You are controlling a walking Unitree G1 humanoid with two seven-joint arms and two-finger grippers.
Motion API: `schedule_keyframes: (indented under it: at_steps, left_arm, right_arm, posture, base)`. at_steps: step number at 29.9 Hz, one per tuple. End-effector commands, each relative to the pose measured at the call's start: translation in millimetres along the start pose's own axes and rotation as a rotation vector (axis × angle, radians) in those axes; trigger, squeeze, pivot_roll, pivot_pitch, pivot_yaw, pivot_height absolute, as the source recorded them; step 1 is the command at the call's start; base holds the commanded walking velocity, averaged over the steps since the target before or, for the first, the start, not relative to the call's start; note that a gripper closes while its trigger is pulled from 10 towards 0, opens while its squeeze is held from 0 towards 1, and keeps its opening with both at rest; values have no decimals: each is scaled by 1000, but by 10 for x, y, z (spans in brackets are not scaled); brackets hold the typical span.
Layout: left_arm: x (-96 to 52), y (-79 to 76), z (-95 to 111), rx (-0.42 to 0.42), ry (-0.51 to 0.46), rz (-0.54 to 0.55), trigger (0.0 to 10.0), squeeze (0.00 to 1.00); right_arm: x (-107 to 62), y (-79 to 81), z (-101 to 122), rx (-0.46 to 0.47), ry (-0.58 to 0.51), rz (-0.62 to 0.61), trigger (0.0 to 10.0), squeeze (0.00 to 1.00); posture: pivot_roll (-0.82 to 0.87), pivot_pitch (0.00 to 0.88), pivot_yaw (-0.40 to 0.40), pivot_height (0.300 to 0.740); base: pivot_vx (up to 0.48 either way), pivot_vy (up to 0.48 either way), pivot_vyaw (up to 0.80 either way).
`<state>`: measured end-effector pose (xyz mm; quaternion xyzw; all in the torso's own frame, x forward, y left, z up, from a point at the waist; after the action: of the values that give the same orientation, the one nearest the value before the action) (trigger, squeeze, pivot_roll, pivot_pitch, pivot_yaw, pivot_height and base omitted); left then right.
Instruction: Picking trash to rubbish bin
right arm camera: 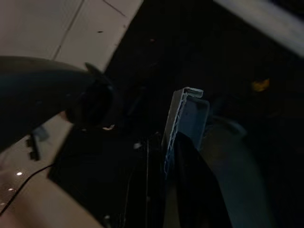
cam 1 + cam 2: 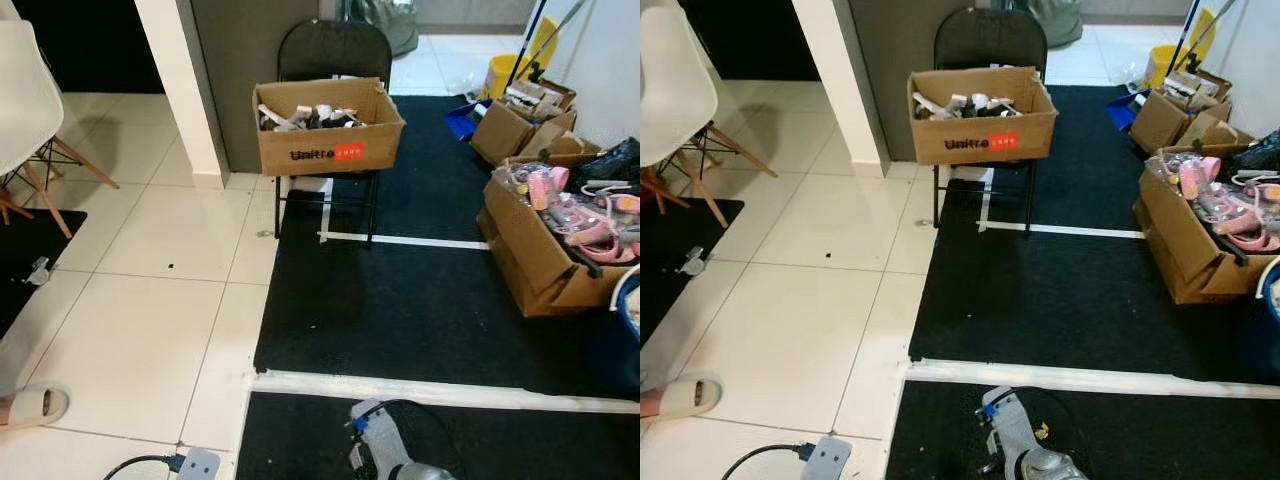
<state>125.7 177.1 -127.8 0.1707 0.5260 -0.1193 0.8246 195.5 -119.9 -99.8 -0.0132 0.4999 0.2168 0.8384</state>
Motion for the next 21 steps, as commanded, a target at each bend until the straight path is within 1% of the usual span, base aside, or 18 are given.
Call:
schedule_keyframes:
  at_steps: [1,2,10,14,21]
  left_arm:
    - [8,-267,55,-21,-18,-93,10000,0]
    - [8,-237,42,-29,-11,-89,10000,0]
    - [4,-227,20,-44,-6,-94,10000,0]
    - [6,-231,26,-51,-6,-101,10000,0]
    - [6,-220,24,-30,-2,-103,10000,0]
  right_arm:
    - [0,11,-54,-21,25,4,10000,0]
    - [-3,13,-91,-58,48,10,10000,0]
    - [-8,0,-94,-55,52,10,10000,0]
    - [-8,1,-93,-76,58,11,10000,0]
    - [-9,0,-114,-83,66,7,10000,0]
  posture:
    - [-9,88,25,740]
    - [-3,85,20,740]
    - [-4,80,23,740]
    - [-7,76,21,740]
    - [-5,69,23,740]
  base:
    - [0,0,0]
    - [0,0,0]
    - [0,0,0]
    - [0,0,0]
    - [0,0,0]
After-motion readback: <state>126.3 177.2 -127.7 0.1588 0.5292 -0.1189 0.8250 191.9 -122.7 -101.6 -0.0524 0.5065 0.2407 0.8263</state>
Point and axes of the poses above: a point about 5 cm out from each wrist's last joint towards the gripper, its own x axis pointing out of the wrist towards the gripper, its own z axis along the axis of the wrist's last joint, y = z × x, the point moved 2 cm from there along x, pointing out of the wrist towards the gripper, and after that the axes turned 8 degrees about x, right-handed, at the moved point
